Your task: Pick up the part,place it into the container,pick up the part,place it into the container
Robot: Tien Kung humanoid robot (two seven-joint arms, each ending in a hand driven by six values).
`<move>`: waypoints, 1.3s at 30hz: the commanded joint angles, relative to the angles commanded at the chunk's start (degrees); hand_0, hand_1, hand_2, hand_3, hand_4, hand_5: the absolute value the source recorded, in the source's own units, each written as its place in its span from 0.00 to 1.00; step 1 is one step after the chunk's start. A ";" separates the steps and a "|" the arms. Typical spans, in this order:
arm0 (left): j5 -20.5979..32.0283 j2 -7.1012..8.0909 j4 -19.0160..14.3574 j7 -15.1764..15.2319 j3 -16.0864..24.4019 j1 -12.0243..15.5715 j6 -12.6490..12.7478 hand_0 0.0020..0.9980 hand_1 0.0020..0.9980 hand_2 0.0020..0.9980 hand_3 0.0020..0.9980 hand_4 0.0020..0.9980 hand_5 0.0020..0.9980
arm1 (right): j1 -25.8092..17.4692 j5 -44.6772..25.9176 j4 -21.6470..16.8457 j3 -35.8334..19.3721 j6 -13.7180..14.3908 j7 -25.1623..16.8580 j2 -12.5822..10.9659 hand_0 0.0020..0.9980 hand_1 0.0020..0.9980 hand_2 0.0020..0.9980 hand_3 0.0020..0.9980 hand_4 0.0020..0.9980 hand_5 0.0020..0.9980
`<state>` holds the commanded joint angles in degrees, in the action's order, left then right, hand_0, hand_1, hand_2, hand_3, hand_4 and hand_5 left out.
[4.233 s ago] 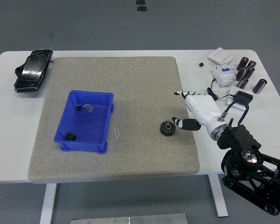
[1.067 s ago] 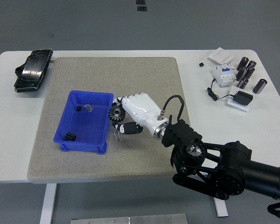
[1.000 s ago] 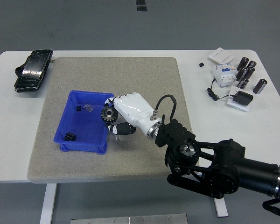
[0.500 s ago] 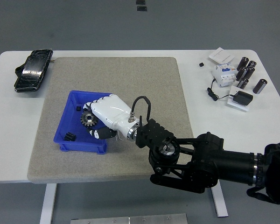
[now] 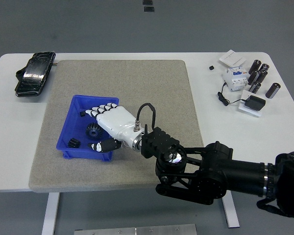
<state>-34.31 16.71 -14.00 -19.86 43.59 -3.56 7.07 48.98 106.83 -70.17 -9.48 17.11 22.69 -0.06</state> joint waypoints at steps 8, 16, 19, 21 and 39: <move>0.50 -0.16 0.06 0.20 -0.33 0.14 0.00 0.68 0.63 0.61 0.59 0.65 0.29 | -4.02 -9.10 -4.19 -9.40 5.23 -5.32 -3.98 0.90 0.93 0.92 0.93 0.87 0.56; 1.34 -0.23 0.15 0.38 -0.66 0.84 0.04 0.68 0.63 0.61 0.59 0.65 0.29 | -11.98 -19.34 -10.03 -22.43 8.62 -12.99 -11.52 0.86 0.89 0.87 0.86 0.86 0.55; 1.71 -0.29 0.20 0.49 -0.84 1.05 0.04 0.68 0.63 0.61 0.59 0.65 0.29 | -15.78 -23.73 -11.75 -27.42 8.77 -16.72 -14.76 0.86 0.89 0.87 0.86 0.86 0.55; 1.99 -0.33 0.24 0.62 -1.00 1.10 0.05 0.68 0.63 0.61 0.59 0.65 0.29 | -18.23 -26.67 -12.23 -30.40 8.59 -19.05 -16.34 0.83 0.87 0.84 0.84 0.85 0.55; 2.12 -0.21 0.49 0.89 -1.37 0.78 -0.23 0.68 0.64 0.60 0.58 0.64 0.28 | -37.37 -53.74 -9.46 -53.12 -0.49 -35.18 -20.23 0.79 0.80 0.79 0.77 0.87 0.62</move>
<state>-32.19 16.50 -13.51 -18.97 42.22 -2.79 6.84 11.61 53.08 -79.63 -62.60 16.61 -12.49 -20.29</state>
